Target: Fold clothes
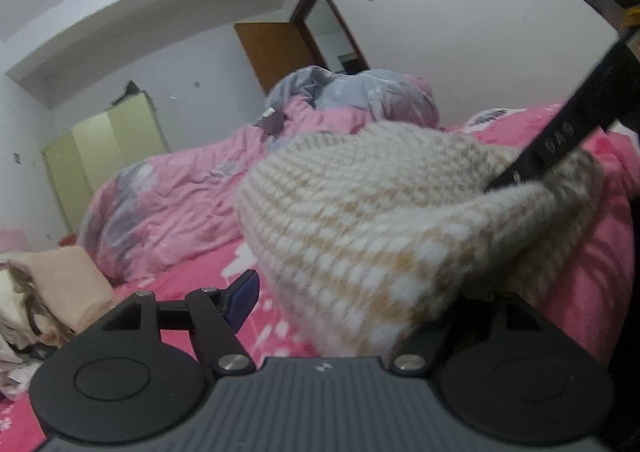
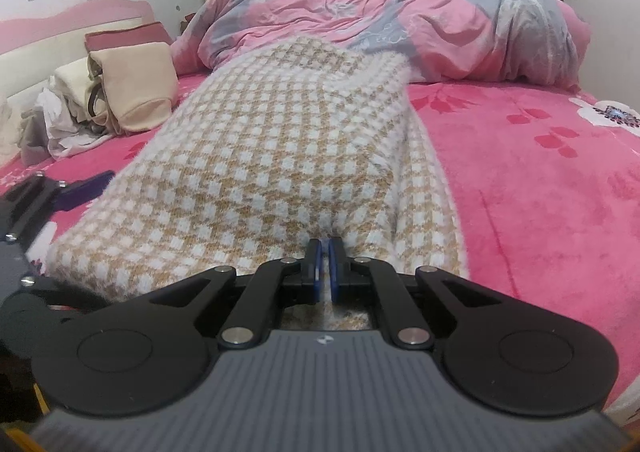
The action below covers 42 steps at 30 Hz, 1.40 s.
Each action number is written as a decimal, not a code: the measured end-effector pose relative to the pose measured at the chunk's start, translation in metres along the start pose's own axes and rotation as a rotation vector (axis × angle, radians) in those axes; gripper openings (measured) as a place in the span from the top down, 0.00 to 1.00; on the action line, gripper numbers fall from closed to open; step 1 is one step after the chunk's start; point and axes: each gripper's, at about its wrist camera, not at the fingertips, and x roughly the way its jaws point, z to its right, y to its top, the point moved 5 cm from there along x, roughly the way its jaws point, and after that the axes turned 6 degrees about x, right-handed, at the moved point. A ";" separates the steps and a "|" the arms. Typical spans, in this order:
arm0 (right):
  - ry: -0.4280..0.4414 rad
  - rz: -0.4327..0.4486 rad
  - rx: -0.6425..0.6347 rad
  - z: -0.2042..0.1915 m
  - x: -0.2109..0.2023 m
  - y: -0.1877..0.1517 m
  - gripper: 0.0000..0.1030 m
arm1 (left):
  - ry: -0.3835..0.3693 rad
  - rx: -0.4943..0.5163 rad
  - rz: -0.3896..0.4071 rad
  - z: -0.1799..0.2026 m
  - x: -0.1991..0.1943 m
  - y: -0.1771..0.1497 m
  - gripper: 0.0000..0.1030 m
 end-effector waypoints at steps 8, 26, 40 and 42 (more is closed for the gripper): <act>0.027 -0.009 -0.004 -0.002 0.000 -0.002 1.00 | -0.155 -0.120 -0.020 -0.027 -0.005 -0.017 0.28; 0.047 0.024 0.028 -0.001 -0.001 -0.007 1.00 | -0.243 -0.354 0.068 -0.051 -0.052 0.038 0.77; -0.073 -0.153 -0.147 -0.030 0.000 0.026 0.97 | -0.378 -0.306 0.032 -0.028 -0.028 0.007 0.90; -0.065 -0.142 -0.208 -0.051 -0.006 0.050 0.95 | -0.399 -0.349 0.047 -0.031 -0.027 0.003 0.90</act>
